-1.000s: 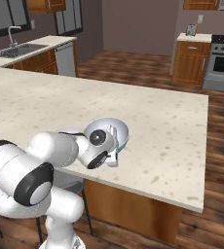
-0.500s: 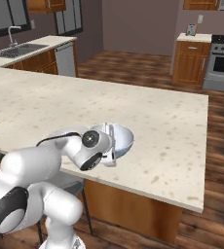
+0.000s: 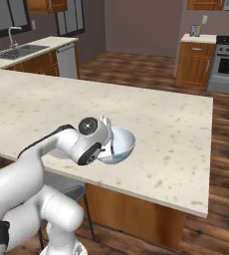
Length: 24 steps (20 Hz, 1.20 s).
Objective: Take the smaller bowl and place it next to the appetizer plate on the dining counter , and place the larger bowl next to the plate with cooked food.
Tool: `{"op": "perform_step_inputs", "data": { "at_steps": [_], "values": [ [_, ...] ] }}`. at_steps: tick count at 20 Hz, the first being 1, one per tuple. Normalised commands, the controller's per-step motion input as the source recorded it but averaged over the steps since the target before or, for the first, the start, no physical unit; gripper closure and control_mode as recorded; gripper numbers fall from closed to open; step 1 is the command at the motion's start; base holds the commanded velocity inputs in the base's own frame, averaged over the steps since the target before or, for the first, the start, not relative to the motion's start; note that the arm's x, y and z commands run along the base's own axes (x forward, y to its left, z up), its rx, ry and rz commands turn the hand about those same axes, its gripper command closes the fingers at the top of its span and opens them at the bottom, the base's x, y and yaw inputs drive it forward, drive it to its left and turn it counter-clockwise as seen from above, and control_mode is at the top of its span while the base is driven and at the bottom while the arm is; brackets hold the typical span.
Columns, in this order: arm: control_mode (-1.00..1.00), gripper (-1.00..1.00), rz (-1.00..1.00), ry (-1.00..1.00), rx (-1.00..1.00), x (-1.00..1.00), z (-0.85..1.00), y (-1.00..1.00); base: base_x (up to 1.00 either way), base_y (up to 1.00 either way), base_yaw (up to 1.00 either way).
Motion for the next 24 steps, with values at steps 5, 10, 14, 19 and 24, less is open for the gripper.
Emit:
{"op": "perform_step_inputs", "data": {
  "at_steps": [5,10,14,19,24],
  "values": [
    [-1.0,-1.0,0.32,-0.02,-0.15,-0.78,0.49,0.56,0.0,0.0,0.0],
    [-1.0,-1.0,0.35,-0.04,-0.36,-0.16,0.96,0.52,0.0,0.0,0.0],
    [-1.0,-1.0,0.25,-0.01,-0.41,-0.22,0.85,0.48,0.0,0.0,0.0],
    [-1.0,-1.0,0.23,-0.08,-0.31,-0.31,0.66,0.31,0.0,0.0,0.0],
    [-1.0,-1.0,0.2,-0.16,-0.21,-0.58,0.44,0.18,0.0,0.0,0.0]
  ]
}}
